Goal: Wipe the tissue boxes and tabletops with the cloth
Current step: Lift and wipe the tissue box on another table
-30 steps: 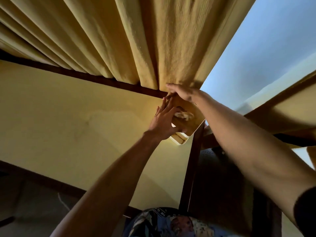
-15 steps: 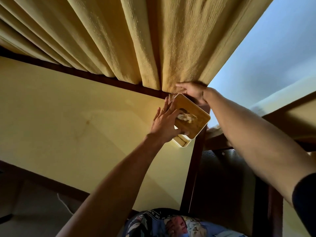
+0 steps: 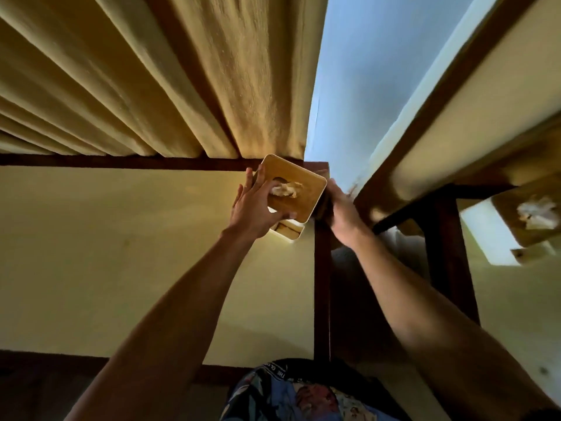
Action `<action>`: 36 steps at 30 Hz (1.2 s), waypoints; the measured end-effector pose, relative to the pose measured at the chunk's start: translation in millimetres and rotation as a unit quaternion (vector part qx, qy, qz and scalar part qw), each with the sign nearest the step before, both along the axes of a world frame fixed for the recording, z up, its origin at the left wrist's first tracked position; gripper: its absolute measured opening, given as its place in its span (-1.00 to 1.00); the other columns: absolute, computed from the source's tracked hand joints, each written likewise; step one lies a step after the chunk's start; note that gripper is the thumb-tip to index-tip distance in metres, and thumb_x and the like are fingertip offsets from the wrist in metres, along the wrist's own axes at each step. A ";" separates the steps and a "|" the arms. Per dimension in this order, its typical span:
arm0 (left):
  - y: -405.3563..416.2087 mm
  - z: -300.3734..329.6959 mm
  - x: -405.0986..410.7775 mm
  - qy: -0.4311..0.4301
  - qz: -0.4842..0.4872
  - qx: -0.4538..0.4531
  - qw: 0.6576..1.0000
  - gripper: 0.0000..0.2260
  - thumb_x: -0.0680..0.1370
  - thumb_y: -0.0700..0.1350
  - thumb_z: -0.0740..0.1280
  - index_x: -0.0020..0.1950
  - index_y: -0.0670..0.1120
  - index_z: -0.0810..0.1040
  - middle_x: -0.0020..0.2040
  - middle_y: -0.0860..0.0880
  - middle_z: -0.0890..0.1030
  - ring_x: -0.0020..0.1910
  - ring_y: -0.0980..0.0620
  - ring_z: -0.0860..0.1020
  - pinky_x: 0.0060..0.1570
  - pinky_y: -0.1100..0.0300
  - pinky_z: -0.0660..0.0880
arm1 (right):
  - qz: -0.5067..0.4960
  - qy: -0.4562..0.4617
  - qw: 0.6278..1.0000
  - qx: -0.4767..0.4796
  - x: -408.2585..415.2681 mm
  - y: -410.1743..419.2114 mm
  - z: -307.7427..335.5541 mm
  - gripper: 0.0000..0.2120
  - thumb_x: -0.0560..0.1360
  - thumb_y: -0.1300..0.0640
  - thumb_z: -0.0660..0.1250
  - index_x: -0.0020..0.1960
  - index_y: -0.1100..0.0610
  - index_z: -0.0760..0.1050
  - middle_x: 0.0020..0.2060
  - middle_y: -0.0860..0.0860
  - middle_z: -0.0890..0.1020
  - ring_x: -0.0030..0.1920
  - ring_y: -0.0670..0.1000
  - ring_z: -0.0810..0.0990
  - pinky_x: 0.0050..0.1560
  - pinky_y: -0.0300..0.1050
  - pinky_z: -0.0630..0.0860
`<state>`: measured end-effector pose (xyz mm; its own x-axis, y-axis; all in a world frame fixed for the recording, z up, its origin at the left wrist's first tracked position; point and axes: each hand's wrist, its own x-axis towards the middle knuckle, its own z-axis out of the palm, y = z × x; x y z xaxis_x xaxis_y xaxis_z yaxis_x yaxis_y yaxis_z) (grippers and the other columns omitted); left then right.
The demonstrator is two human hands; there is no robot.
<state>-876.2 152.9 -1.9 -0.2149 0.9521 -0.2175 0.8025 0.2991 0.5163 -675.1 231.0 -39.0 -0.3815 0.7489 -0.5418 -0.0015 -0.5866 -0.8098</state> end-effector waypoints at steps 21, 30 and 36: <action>-2.1 0.2 -3.7 -0.018 -0.032 0.021 0.999 -0.34 0.44 0.23 0.54 0.46 0.06 0.45 0.71 -0.06 -0.01 0.68 -0.24 -0.14 0.59 -0.23 0.09 | -0.223 -0.036 0.968 0.110 -61.0 -81.2 42.4 -0.59 0.75 -0.15 0.10 0.38 0.05 0.54 0.17 -0.06 0.71 0.15 -0.21 0.67 0.03 -0.41 0.53; -3.6 -1.6 -2.8 -0.006 -0.040 0.018 0.999 -0.32 0.47 0.25 0.50 0.52 0.06 0.38 0.71 -0.10 -0.05 0.67 -0.22 -0.19 0.62 -0.18 0.00 | -0.290 -0.111 0.950 0.017 -81.2 -121.3 28.2 -0.61 0.61 -0.36 0.18 0.15 -0.12 0.60 0.03 0.02 0.69 -0.29 -0.09 0.61 -0.26 -0.12 0.60; -5.2 -4.5 -3.7 -0.013 -0.041 0.018 0.999 -0.33 0.49 0.23 0.49 0.52 0.07 0.36 0.71 -0.10 -0.06 0.67 -0.19 -0.21 0.63 -0.17 -0.04 | -0.270 -0.055 0.945 0.178 -81.4 -94.1 41.8 -0.63 0.77 -0.09 0.03 0.31 -0.01 0.56 0.18 -0.12 0.66 0.22 -0.19 0.59 0.28 -0.26 0.50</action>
